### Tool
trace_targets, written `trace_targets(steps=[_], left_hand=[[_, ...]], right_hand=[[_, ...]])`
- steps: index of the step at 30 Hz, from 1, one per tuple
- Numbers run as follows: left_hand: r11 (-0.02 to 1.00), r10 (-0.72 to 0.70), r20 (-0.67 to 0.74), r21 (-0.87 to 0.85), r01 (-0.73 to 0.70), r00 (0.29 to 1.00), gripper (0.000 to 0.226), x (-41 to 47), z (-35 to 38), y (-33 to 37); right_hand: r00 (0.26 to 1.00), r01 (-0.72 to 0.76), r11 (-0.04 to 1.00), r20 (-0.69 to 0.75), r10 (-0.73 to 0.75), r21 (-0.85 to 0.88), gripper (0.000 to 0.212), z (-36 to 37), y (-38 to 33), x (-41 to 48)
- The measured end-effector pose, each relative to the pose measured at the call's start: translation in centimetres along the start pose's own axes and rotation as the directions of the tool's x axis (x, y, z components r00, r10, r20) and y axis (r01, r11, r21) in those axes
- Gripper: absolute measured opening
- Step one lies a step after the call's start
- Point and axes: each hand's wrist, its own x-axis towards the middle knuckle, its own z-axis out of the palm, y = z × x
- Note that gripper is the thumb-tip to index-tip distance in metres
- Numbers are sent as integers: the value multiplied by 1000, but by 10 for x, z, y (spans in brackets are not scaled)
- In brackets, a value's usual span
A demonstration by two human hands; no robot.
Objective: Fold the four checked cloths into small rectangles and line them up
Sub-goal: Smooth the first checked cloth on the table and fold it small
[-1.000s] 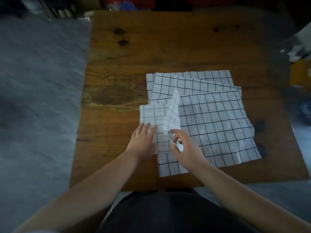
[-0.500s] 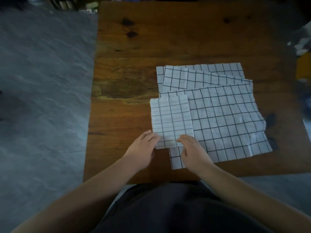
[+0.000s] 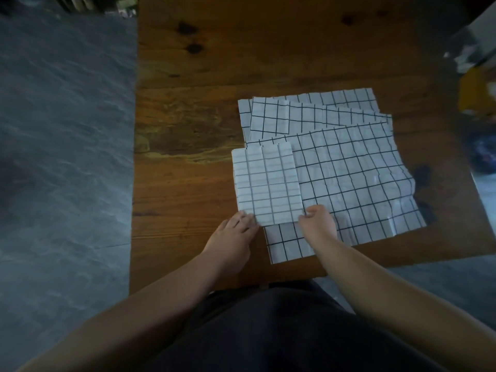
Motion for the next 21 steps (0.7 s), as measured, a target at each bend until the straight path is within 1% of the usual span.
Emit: trace_targets(steps=[4, 7, 8, 10, 13, 16, 19, 21], left_hand=[[998, -25, -19, -61, 24, 999, 70, 2, -5, -3], [996, -32, -13, -80, 31, 999, 70, 2, -10, -3], [996, -36, -12, -81, 35, 999, 70, 1, -12, -2], [995, -49, -28, -90, 46, 998, 68, 1, -15, -1], [993, -63, -62, -99, 56, 996, 63, 2, -25, 1], [992, -67, -79, -112, 58, 995, 62, 6, -42, 7], [985, -75, -143, -168, 50, 987, 56, 15, -69, 17], [984, -46, -192, -180, 11, 980, 53, 22, -92, 27]], right_hand=[[989, -132, 985, 83, 123, 114, 41, 0, -9, 8], [961, -261, 950, 136, 239, 170, 38, -1, -19, 8], [951, -295, 930, 162, 264, 217, 35, -1, -20, 6], [944, -317, 889, 199, 263, 330, 28, 0, -19, 5], [955, -284, 846, 213, 207, 451, 20, 2, -12, 2], [975, -215, 858, 153, 161, 467, 9, -4, -15, -8], [999, -46, 929, 41, 33, 368, 9, -23, -25, -13], [995, 104, 971, -25, -101, 215, 9, -44, -37, -14]])
